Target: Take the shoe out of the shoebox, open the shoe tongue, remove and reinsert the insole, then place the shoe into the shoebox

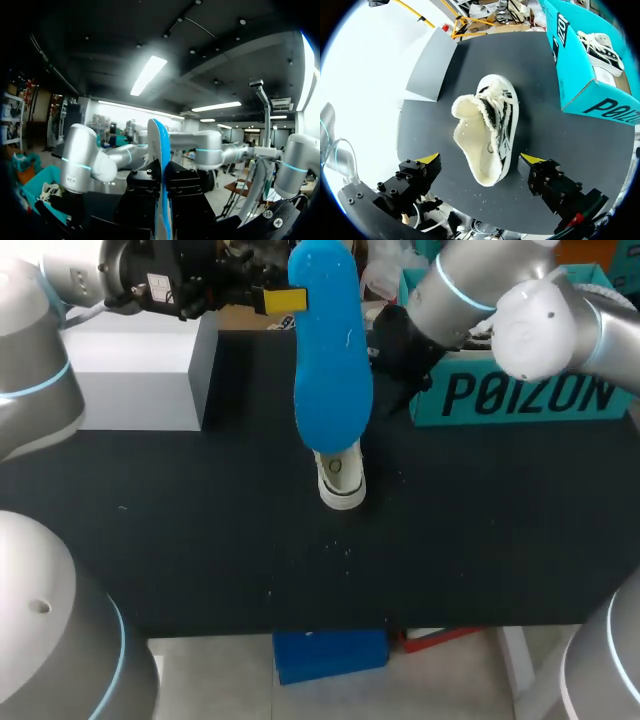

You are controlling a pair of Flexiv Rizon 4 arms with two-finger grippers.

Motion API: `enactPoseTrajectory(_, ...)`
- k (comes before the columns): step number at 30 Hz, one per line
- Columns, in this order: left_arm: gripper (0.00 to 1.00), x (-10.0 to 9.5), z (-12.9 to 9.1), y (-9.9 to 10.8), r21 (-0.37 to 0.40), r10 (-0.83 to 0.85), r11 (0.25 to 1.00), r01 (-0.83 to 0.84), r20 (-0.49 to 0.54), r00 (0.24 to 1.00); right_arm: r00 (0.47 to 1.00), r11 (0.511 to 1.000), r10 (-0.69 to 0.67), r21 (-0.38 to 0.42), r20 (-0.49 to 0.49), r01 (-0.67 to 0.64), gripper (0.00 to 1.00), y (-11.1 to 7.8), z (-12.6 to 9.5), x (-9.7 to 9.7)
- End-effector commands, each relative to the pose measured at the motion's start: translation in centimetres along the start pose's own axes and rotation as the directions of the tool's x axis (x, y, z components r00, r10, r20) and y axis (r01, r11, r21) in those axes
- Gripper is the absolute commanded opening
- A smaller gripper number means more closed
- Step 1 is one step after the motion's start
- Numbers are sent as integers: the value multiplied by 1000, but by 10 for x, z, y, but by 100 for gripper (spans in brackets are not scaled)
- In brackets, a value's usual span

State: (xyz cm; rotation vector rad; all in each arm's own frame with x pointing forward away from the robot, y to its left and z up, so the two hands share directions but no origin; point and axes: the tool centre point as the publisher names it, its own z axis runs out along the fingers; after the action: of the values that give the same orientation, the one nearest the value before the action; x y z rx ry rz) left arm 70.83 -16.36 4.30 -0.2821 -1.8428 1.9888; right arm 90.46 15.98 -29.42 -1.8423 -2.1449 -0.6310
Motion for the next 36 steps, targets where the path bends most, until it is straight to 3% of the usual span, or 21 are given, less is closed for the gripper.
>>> enactPoseTrajectory(1,0,0,1,1,-1,2,1000,-2,3,1000,984,998,-5,-55,-177,-4,100,-6,1,-6)
enactPoseTrajectory(6,0,0,1,1,-1,2,1000,-2,3,1000,984,998,-5,-55,-177,-4,100,-6,1,-6)
enactPoseTrajectory(10,0,0,1,1,-1,2,1000,-2,3,1000,963,997,33,-63,-269,-52,100,-19,-9,-10)
enactPoseTrajectory(17,0,0,1,1,-1,2,1000,-2,3,1000,922,992,45,-91,-385,-86,100,-17,-30,-2)
enactPoseTrajectory(26,0,0,1,1,-1,2,1000,-2,3,1000,890,984,80,-105,-449,-141,100,-20,-34,-2)
enactPoseTrajectory(36,0,0,1,1,-1,2,1000,-2,3,1000,767,973,147,-50,-625,-227,100,-24,-37,-3)
